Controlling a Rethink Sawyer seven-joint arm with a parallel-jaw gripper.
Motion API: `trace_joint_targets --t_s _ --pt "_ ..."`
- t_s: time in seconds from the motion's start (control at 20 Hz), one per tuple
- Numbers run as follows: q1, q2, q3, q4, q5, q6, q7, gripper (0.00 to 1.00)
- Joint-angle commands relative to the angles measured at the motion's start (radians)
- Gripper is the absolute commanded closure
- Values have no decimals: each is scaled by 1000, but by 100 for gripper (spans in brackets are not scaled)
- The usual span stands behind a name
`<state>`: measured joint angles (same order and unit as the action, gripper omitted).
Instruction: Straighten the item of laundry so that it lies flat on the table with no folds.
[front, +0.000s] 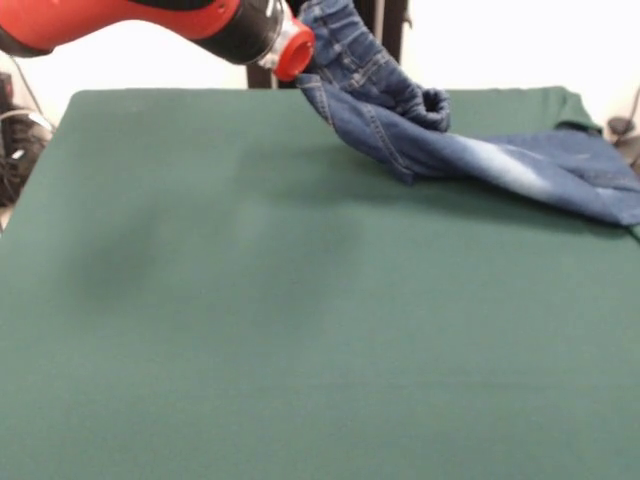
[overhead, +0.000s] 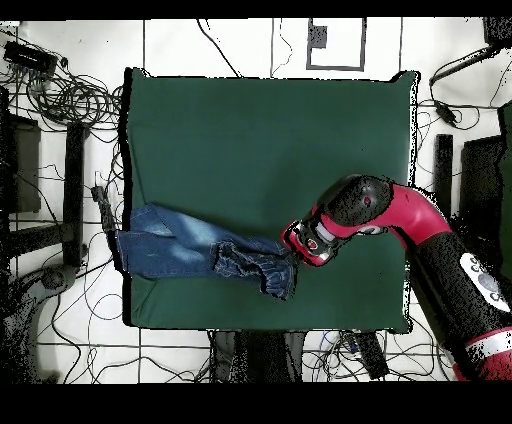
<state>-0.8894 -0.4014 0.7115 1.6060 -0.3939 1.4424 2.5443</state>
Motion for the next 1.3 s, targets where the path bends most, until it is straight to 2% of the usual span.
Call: trace_joint_targets --t_s 0.05,0.5,0.85,1.2,1.3 --pt "11 28 67 -102 -22 152 -384 100" --pt "1 49 51 -130 -3 210 -436 100" --pt "-5 72 52 -197 -26 311 -500 100" --pt "-31 54 64 -161 -12 344 -504 100" --pt "-33 55 68 -178 -22 373 -518 100"
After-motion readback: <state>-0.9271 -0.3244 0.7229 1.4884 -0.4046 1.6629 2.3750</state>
